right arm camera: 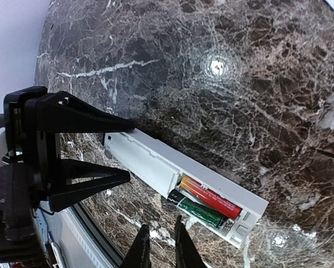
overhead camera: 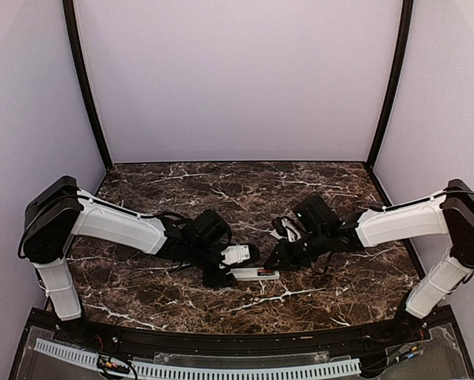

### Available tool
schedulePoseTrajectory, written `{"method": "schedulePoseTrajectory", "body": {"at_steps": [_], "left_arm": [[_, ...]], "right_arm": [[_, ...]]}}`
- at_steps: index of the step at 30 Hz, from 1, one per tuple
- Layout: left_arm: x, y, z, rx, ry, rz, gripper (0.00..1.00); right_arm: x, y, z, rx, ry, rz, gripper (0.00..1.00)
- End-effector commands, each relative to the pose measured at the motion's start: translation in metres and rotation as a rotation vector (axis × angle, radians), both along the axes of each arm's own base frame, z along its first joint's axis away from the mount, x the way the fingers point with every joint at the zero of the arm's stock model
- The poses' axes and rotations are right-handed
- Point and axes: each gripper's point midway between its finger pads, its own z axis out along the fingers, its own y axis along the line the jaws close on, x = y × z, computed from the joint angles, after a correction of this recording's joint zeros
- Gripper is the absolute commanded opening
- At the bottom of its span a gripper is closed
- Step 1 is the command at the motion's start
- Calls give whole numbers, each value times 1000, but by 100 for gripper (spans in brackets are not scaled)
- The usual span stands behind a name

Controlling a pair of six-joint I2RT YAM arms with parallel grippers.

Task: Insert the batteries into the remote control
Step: Hold the remote control without the battery cover at the center of the board, then press the battery in the battery compartment.

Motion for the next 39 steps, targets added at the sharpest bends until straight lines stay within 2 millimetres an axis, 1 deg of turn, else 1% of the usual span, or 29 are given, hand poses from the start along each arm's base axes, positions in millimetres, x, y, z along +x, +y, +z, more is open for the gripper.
{"method": "schedulePoseTrajectory", "body": {"at_steps": [1, 5, 7, 13, 17, 22, 27, 32, 35, 39], "left_arm": [[-9, -3, 3, -65, 83, 68, 49], [-11, -1, -2, -67, 78, 77, 48], [-11, 2, -5, -57, 72, 81, 47], [-10, 6, -9, -39, 58, 84, 45], [-10, 4, -8, -47, 58, 86, 44], [-9, 2, -7, -53, 52, 81, 44], [-8, 3, -8, -48, 51, 80, 44], [-10, 3, -9, -46, 58, 74, 44], [-10, 3, -9, -45, 55, 73, 44], [-11, 3, -9, -47, 56, 65, 44]], "right_arm": [[0, 15, 1, 26, -14, 25, 12], [-3, 19, 1, 45, 4, 31, 9], [-1, 24, 4, 72, -3, 39, 7], [3, 30, -1, 75, 0, 40, 3], [3, 33, -3, 85, 11, 45, 0], [3, 34, -9, 73, 20, 49, 0], [4, 27, -23, 38, 37, 24, 0], [6, 14, -43, -30, 50, -13, 0], [6, 6, -51, -44, 58, -34, 0], [-1, -3, -63, -64, 89, -38, 0]]}}
